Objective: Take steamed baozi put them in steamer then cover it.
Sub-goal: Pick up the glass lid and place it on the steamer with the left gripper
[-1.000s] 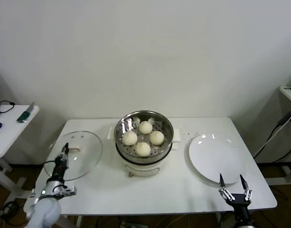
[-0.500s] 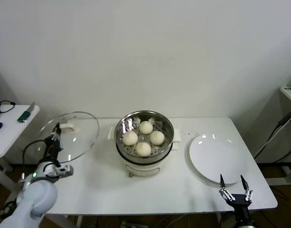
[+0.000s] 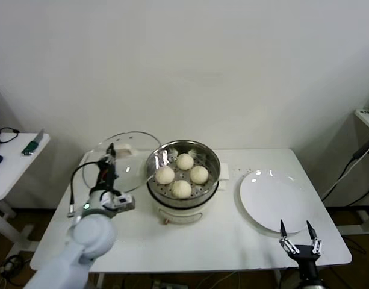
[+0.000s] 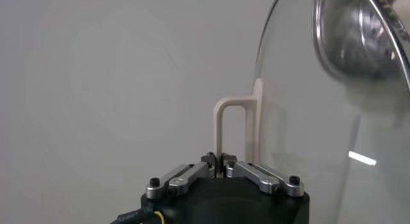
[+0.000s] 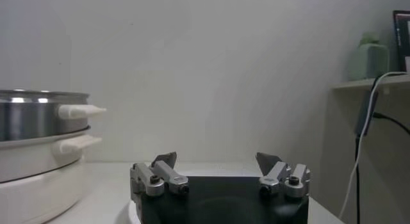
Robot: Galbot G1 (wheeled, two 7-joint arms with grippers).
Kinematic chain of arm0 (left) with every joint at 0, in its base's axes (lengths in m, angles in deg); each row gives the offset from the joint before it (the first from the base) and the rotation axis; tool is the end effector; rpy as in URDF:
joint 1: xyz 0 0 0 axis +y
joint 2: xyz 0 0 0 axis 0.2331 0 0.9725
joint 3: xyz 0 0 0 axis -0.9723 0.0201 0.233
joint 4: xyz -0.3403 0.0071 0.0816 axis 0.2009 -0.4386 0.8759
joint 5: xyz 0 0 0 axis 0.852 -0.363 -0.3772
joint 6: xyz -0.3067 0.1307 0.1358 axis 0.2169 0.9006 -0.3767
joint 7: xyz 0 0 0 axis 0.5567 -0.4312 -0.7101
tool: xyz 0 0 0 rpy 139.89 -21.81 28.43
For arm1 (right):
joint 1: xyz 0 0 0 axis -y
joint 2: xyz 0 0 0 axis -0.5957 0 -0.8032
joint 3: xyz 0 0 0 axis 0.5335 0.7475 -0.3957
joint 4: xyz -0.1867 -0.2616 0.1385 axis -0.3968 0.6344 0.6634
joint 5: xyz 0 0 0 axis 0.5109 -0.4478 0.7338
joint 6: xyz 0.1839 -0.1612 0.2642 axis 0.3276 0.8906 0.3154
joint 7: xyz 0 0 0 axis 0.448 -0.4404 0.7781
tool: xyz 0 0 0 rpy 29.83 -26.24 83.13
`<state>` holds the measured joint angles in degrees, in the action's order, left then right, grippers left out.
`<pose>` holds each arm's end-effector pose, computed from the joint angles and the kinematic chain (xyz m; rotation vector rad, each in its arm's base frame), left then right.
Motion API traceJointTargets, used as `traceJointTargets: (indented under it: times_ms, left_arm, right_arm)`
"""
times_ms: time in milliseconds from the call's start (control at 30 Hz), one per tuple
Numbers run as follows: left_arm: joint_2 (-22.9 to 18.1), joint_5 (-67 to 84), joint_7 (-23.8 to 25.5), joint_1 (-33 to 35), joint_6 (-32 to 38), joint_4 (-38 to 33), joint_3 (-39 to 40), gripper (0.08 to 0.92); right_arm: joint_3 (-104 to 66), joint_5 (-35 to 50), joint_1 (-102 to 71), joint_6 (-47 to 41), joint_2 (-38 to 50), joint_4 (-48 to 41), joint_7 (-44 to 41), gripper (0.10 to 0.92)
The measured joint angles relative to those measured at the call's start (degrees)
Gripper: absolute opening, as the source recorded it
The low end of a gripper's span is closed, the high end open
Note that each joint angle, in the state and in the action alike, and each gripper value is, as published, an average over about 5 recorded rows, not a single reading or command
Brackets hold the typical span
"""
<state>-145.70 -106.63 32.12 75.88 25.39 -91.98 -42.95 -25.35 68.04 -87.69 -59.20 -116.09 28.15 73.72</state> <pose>0.3083 0.0113 -0.2288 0.2013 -2.2724 -2.0689 0.1354 -0.1296 -0.4290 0.1134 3.1111 -0.0283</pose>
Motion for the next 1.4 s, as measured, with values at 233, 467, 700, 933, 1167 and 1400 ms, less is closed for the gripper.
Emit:
traceJointTargets:
  times_ms: [233,467,700,933,1167,1400]
  left_arm:
    - [-5.68,-6.41,4.14,-5.12,-2.98,0.68,7.58,0.142]
    - [-12.58,-11.97,6.62,-7.51,-3.64,2.86,13.02,0.142]
    - [-18.84,-15.03,7.20,-9.16,-3.63,6.04,16.17,0.142]
    - [-22.36,-15.83,5.72,-9.78,-3.62,10.24,17.39,0.142]
    - [-23.61,-16.95,2.96,-9.41,-3.61,13.82,17.34,0.142]
    - [-24.77,-17.44,0.97,-9.38,-3.59,16.08,17.53,0.142]
  right_arm:
    - [0.01,0.81,0.13,0.60,0.70,-0.53,-0.07,0.823]
    - [-0.34,1.83,-0.12,1.05,1.67,-0.82,-0.17,0.823]
    - [-0.87,2.78,-0.32,1.26,2.60,-0.82,-0.17,0.823]
    - [-1.18,3.16,-0.51,1.59,2.94,-0.56,-0.10,0.823]
    - [-1.37,3.50,-0.56,2.09,3.21,-0.65,0.07,0.823]
    - [-1.30,3.52,-0.48,2.21,3.05,-0.71,0.12,0.823]
